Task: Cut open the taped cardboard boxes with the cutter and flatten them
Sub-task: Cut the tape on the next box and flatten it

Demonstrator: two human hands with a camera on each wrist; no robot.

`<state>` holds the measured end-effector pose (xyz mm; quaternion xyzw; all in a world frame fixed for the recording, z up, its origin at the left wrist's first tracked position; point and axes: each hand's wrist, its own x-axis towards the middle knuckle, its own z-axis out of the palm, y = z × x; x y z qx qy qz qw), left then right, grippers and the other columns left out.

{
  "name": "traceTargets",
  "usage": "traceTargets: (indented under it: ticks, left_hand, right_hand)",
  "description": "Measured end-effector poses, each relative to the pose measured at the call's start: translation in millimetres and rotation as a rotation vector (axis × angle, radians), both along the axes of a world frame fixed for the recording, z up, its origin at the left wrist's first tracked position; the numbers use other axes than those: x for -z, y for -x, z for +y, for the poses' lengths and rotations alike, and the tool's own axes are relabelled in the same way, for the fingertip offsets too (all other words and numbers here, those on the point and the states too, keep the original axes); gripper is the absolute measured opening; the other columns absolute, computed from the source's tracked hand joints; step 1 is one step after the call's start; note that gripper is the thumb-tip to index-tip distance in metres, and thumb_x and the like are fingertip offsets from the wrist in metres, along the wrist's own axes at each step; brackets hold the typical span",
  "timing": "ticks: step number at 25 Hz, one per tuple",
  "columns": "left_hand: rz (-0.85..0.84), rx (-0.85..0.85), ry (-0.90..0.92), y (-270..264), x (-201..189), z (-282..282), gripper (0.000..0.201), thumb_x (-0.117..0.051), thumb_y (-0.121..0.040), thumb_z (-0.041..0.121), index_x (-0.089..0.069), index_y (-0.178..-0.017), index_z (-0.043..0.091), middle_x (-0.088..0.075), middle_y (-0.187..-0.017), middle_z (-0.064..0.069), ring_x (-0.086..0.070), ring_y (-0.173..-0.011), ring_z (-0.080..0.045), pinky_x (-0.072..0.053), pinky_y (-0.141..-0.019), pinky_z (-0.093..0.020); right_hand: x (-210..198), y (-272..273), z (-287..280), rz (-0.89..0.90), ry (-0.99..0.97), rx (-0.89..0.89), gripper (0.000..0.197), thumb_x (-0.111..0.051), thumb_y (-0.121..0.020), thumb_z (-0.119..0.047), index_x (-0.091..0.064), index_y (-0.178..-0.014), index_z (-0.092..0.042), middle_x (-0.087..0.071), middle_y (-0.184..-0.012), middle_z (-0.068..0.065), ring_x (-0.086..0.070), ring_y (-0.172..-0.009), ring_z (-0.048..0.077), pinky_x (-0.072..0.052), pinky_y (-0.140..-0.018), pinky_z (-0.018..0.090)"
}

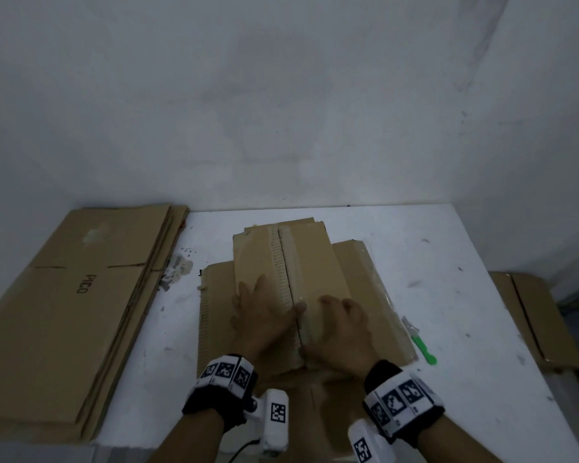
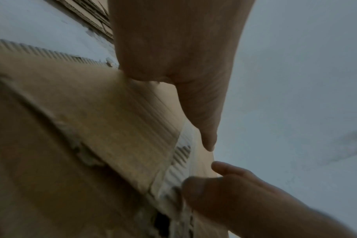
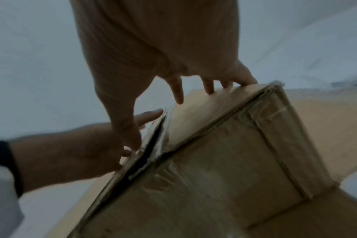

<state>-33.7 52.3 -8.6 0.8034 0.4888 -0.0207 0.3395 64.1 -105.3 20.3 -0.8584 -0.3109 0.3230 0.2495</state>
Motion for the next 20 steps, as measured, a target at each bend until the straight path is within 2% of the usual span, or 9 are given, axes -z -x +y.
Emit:
traceTargets:
  ticks: [3,6,9,11,14,15,17,18,20]
  left_hand:
    - [0.047,-0.014,-0.002,-4,-3,-4,0.137,-0.064,-0.059,0.089,0.016,-0.155,0.032,0.018,-0.164,-0.012,0.007,-0.151,-0.038,-0.013,-0.118,-0.063]
    - [0.069,-0.011,0.0,-1,0,-3,0.138,-0.066,-0.058,0.087,0.016,-0.155,0.032,0.02,-0.163,-0.013,0.009,-0.151,-0.037,-0.011,-0.12,-0.06]
    - [-0.101,-0.03,0.1,8,-3,3,0.126,-0.073,-0.064,0.075,0.003,-0.157,0.036,0.014,-0.165,-0.005,-0.006,-0.151,-0.035,-0.022,-0.118,-0.057]
    - [-0.311,-0.076,0.2,21,-12,12,0.115,-0.074,-0.063,0.065,-0.012,-0.157,0.039,-0.008,-0.165,0.0,-0.026,-0.145,-0.03,-0.035,-0.112,-0.053]
    - [-0.618,-0.172,0.45,49,-26,29,0.096,-0.075,-0.059,0.055,-0.041,-0.147,0.044,-0.044,-0.15,0.008,-0.047,-0.132,-0.022,-0.044,-0.107,-0.05]
    - [-0.674,-0.212,0.519,59,-29,38,0.083,-0.078,-0.06,0.054,-0.054,-0.138,0.044,-0.054,-0.144,0.007,-0.053,-0.128,-0.023,-0.047,-0.104,-0.051]
    - [-0.711,-0.291,0.573,82,-35,53,0.051,-0.075,-0.072,0.046,-0.069,-0.123,0.038,-0.067,-0.129,-0.004,-0.06,-0.12,-0.032,-0.048,-0.101,-0.057]
    - [-0.688,-0.32,0.575,96,-35,62,0.038,-0.068,-0.083,0.038,-0.07,-0.121,0.033,-0.068,-0.127,-0.008,-0.062,-0.117,-0.036,-0.047,-0.101,-0.06]
    - [-0.602,-0.396,0.561,128,-34,73,0.028,-0.058,-0.095,0.02,-0.069,-0.119,0.027,-0.068,-0.125,-0.01,-0.062,-0.114,-0.035,-0.048,-0.101,-0.057]
  right_hand:
    - [9,8,2,-0.043,0.145,-0.178,0.126,-0.081,-0.064,-0.061,0.002,-0.155,-0.033,0.017,-0.162,0.011,0.018,-0.148,0.042,-0.002,-0.117,0.065]
    - [16,7,-4,-0.12,0.185,-0.262,0.13,-0.083,-0.066,-0.054,0.008,-0.155,-0.031,0.023,-0.161,0.014,0.023,-0.146,0.044,-0.001,-0.115,0.069]
    - [21,-3,-21,-0.147,0.06,-0.263,0.116,-0.074,-0.069,-0.059,-0.002,-0.156,-0.03,0.01,-0.164,0.007,0.009,-0.151,0.036,-0.011,-0.12,0.062]
    - [19,-12,-36,-0.086,-0.122,-0.249,0.11,-0.072,-0.068,-0.065,-0.015,-0.155,-0.029,-0.009,-0.163,-0.001,-0.009,-0.151,0.023,-0.022,-0.121,0.045]
    - [14,-24,-55,0.169,-0.42,-0.06,0.076,-0.079,-0.077,-0.048,-0.039,-0.141,-0.036,-0.041,-0.143,-0.024,-0.041,-0.129,-0.01,-0.041,-0.102,0.016]
    - [15,-27,-60,0.221,-0.481,0.028,0.059,-0.076,-0.082,-0.041,-0.048,-0.134,-0.035,-0.052,-0.133,-0.024,-0.048,-0.121,-0.011,-0.045,-0.094,0.014]
    - [22,-34,-69,0.278,-0.582,0.287,0.02,-0.065,-0.094,-0.019,-0.063,-0.114,-0.022,-0.068,-0.107,-0.007,-0.064,-0.102,0.009,-0.052,-0.08,0.018]
    - [27,-38,-72,0.296,-0.6,0.434,0.01,-0.06,-0.097,-0.013,-0.066,-0.105,-0.013,-0.07,-0.096,0.003,-0.066,-0.093,0.021,-0.057,-0.079,0.026]
    - [38,-46,-79,0.301,-0.558,0.668,0.015,-0.061,-0.096,-0.018,-0.066,-0.103,-0.005,-0.071,-0.096,0.013,-0.067,-0.092,0.031,-0.058,-0.087,0.049]
